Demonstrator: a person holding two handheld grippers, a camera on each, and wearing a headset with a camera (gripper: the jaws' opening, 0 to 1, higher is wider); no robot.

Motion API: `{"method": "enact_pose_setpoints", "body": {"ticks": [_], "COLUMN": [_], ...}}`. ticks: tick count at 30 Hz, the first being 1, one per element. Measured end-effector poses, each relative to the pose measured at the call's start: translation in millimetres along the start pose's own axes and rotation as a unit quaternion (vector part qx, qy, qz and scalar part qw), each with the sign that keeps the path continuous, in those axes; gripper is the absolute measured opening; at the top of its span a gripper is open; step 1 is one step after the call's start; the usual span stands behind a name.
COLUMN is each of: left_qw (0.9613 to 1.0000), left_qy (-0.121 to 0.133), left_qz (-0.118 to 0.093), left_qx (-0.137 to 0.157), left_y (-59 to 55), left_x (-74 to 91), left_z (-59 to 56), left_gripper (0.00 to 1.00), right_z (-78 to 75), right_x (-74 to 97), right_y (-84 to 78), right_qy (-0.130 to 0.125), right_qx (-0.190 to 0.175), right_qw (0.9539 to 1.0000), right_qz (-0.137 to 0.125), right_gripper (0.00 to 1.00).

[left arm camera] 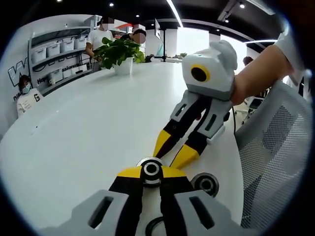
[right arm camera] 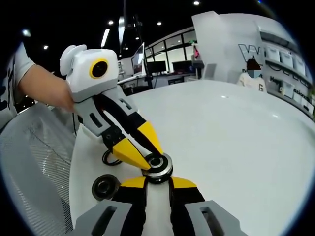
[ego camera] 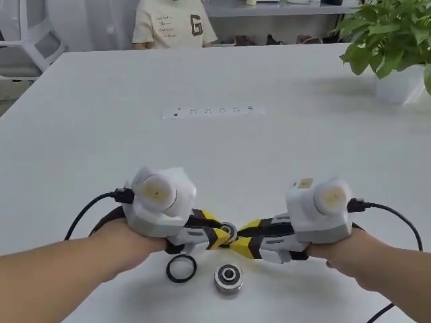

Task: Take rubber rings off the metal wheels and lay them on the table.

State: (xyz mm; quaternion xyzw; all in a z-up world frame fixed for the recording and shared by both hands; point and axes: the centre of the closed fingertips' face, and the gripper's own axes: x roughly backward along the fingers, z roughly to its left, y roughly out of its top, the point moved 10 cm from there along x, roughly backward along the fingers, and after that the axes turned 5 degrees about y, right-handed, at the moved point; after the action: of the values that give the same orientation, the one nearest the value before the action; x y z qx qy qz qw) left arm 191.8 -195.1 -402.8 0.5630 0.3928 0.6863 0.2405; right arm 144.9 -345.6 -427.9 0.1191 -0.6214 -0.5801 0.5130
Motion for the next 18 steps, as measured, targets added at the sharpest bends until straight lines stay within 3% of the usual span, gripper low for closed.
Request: {"method": "enact_pose_setpoints", "body": {"ticks": [14,17,18], "left_qw": [1.0000,1.0000,1.0000], "left_qy": [0.008,0.008,0.006], "left_qz": [0.002,0.001,0.000], "left_qx": [0.001,0.002,0.003], "left_y": [0.4,0.3,0.5], "left_x": [-0.2,-0.2,-0.5], "left_z": [-1.4,-1.0,-1.9], "left_gripper": [0.07,0.07,0.07], "right_z": [-0.9,-7.1,-6.0], "right_x": [1.0,2.9,1.0], "right_y": [-1.1,-6.6,-7.2], "right_qy": [0.002,-0.004,0.002], "right_qx": [-0.021,-0.030,-0.033], "right_qw": [0.9998,0.9995,0.9995], "right_qz": [-0.007,0.003,0.000], "right_gripper": [0.13,0.00,0.00]}}
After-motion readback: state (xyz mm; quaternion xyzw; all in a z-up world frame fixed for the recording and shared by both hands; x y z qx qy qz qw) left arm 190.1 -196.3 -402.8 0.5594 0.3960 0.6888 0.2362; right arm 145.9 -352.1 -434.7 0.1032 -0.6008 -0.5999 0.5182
